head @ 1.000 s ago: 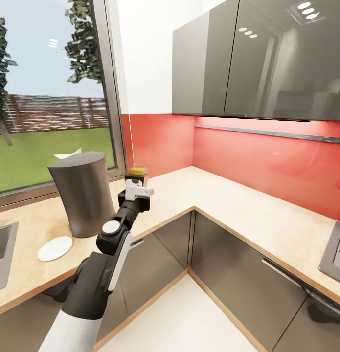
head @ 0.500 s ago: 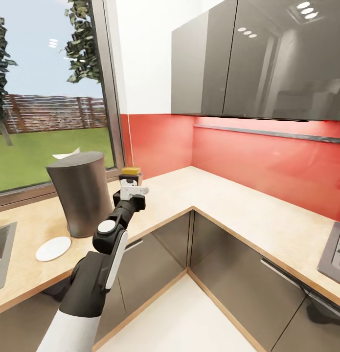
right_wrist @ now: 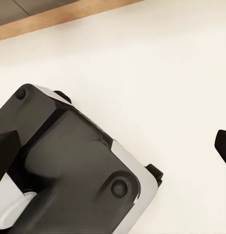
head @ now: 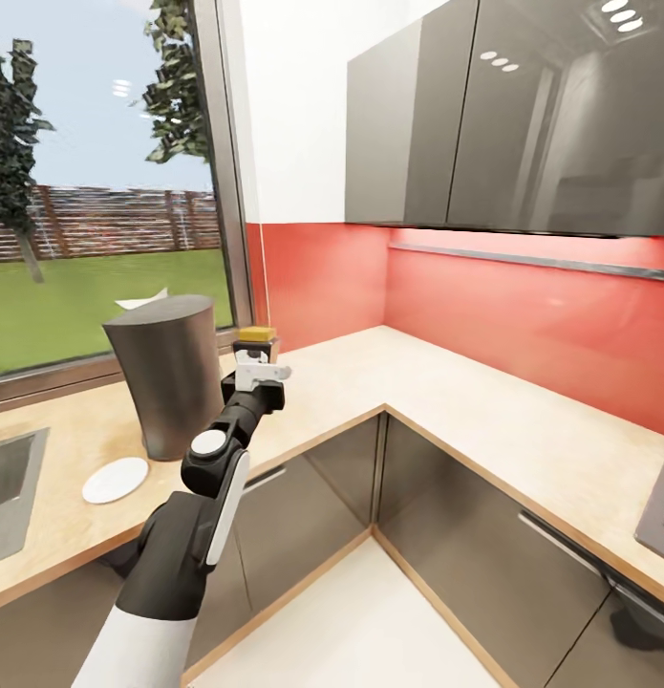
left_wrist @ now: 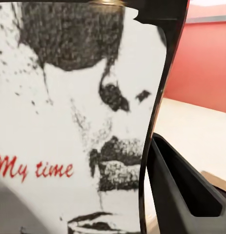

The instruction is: Set up a coffee station on the kitchen countertop: keep the coffee maker on the countertop, move the bottle of coffee from the kitchen shelf to the counter next to the coffee maker, place a paper coffee filter on top of the coffee maker, put the saucer next to the coffee maker with the coffee cup on the saucer, and place the electric kettle next to the coffee maker.

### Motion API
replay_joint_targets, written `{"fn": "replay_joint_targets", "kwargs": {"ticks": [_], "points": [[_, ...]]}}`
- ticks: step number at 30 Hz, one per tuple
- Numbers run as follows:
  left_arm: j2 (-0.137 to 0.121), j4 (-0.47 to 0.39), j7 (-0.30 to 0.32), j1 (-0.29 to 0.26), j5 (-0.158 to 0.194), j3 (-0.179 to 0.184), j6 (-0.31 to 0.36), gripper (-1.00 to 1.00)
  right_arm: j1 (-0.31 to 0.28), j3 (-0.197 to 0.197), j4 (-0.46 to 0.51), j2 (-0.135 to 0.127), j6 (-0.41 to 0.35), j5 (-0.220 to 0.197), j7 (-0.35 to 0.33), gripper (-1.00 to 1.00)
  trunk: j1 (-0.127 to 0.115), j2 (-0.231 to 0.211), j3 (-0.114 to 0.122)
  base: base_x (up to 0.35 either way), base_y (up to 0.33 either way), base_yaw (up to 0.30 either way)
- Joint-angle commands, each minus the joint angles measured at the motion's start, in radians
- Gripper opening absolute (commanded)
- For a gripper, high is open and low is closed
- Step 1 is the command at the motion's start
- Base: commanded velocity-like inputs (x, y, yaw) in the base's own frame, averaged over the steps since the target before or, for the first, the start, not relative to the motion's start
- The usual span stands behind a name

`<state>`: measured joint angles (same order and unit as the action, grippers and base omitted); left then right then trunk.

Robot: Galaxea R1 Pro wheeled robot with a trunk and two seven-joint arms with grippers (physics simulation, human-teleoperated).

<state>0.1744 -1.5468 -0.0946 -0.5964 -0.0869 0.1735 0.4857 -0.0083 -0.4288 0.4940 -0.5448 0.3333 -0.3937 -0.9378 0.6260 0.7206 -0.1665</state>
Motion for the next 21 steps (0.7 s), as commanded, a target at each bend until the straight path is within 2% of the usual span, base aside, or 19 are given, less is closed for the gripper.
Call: {"fn": "replay_joint_targets", "kwargs": {"ticks": [1,11,15,17,18,19,21], "points": [[0.0,-0.001,0.0,-0.001,-0.011,0.002,0.007,-1.0,-0.001,-0.007,0.0,-0.001,0.005,-0.007,0.001,1.0,0.0,0.001,-0.002,0.0,0.0,0.165],[0.0,-0.001,0.0,-0.001,-0.011,0.003,0.007,-1.0,-0.001,-0.008,0.0,0.004,0.006,-0.005,0.011,1.0,0.0,0.001,-0.002,0.0,0.0,0.231],[0.0,-0.001,0.0,-0.001,-0.011,0.004,0.007,-1.0,-0.001,-0.009,-0.003,0.026,0.007,-0.004,0.091,1.0,0.0,0.001,-0.002,0.0,0.0,0.081],[0.0,-0.001,0.0,-0.001,-0.011,0.007,0.008,-1.0,-0.001,-0.013,-0.018,0.046,0.006,0.006,0.177,1.0,0.0,0.001,-0.002,0.0,0.0,0.032],[0.0,-0.001,0.0,-0.001,-0.011,0.008,0.008,-1.0,-0.001,-0.017,-0.025,0.053,0.006,0.014,0.207,1.0,0.0,0.001,-0.002,0.0,0.0,0.023],[0.0,-0.001,0.0,-0.001,-0.011,0.01,0.008,-1.0,-0.001,-0.028,-0.039,0.073,0.006,0.039,0.262,1.0,0.0,0.001,-0.002,0.0,0.0,0.015],[0.0,-0.001,0.0,-0.001,-0.011,0.012,0.008,-1.0,-0.001,-0.038,-0.051,0.098,0.005,0.073,0.313,1.0,0.0,0.001,-0.002,0.0,0.0,0.011]]}}
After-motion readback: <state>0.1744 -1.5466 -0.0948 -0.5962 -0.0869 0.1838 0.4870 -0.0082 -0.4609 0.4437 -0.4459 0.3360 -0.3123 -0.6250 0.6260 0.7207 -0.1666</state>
